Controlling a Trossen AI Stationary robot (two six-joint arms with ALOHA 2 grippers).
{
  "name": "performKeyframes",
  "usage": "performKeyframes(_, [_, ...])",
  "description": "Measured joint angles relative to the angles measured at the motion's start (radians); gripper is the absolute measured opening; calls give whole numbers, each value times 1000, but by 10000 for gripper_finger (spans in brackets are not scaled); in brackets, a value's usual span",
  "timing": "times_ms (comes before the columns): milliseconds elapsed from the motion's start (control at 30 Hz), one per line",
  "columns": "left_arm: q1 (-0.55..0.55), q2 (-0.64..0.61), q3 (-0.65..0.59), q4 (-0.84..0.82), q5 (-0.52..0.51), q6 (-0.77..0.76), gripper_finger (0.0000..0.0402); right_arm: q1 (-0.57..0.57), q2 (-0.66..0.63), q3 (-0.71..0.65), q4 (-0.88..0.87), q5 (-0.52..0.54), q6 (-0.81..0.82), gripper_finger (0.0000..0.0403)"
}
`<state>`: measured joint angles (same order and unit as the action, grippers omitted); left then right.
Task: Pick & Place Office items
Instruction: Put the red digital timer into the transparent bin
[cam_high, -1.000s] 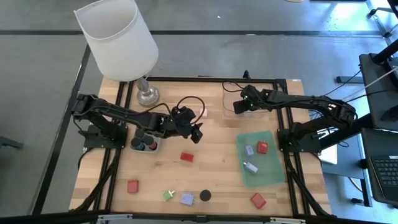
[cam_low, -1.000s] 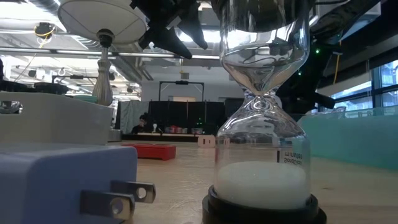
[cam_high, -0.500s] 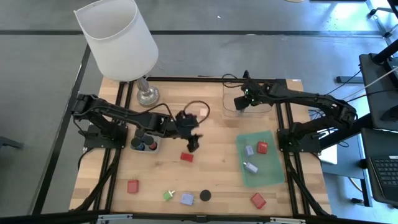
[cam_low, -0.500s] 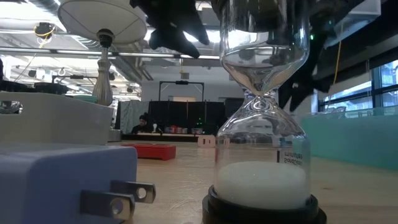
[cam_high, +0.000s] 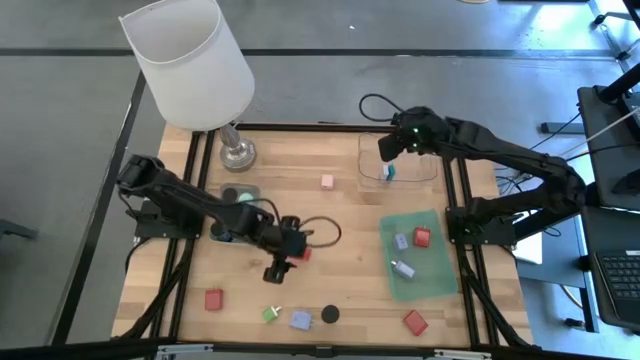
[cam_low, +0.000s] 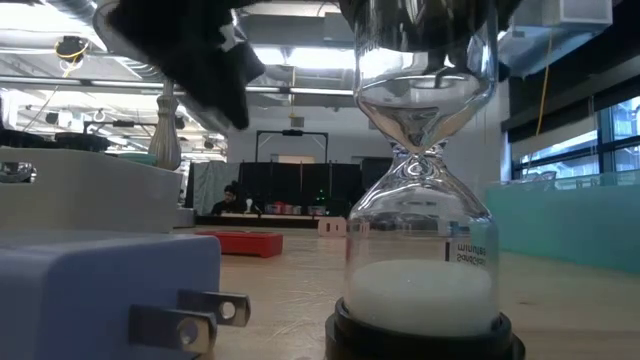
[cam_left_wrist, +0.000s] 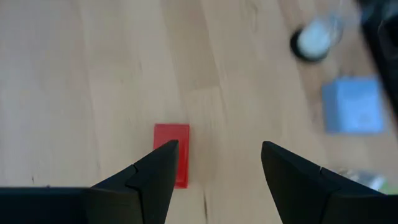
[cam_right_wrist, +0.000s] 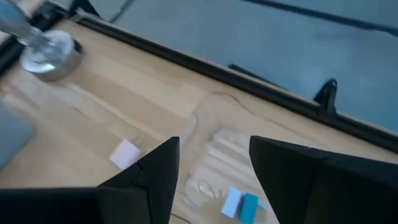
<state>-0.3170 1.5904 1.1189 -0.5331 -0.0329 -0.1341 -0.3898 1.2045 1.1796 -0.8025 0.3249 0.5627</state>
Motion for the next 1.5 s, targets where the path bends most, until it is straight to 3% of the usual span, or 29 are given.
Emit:
performKeyframes(533, [-21,279,-14,20,-275,16,226,72,-2,36,-1,0,-22,199])
performKeyframes(700, [-19,315,-11,18,-254,16,226,73,-2,36,-3,-1,-22,199])
performKeyframes(833, [-16,317,-11,20,-207,16,215,73,-2,36,-6,0,-25,199])
performKeyframes(1033, [-8,300,-13,37,-201,-53,150,73,-1,36,-6,0,-26,199])
performKeyframes(1167, [12,272,-5,34,-218,-132,149,73,-1,36,-6,-12,-21,199])
performKeyframes(1500, [77,57,72,45,-561,-121,155,115,-1,36,57,-162,131,199])
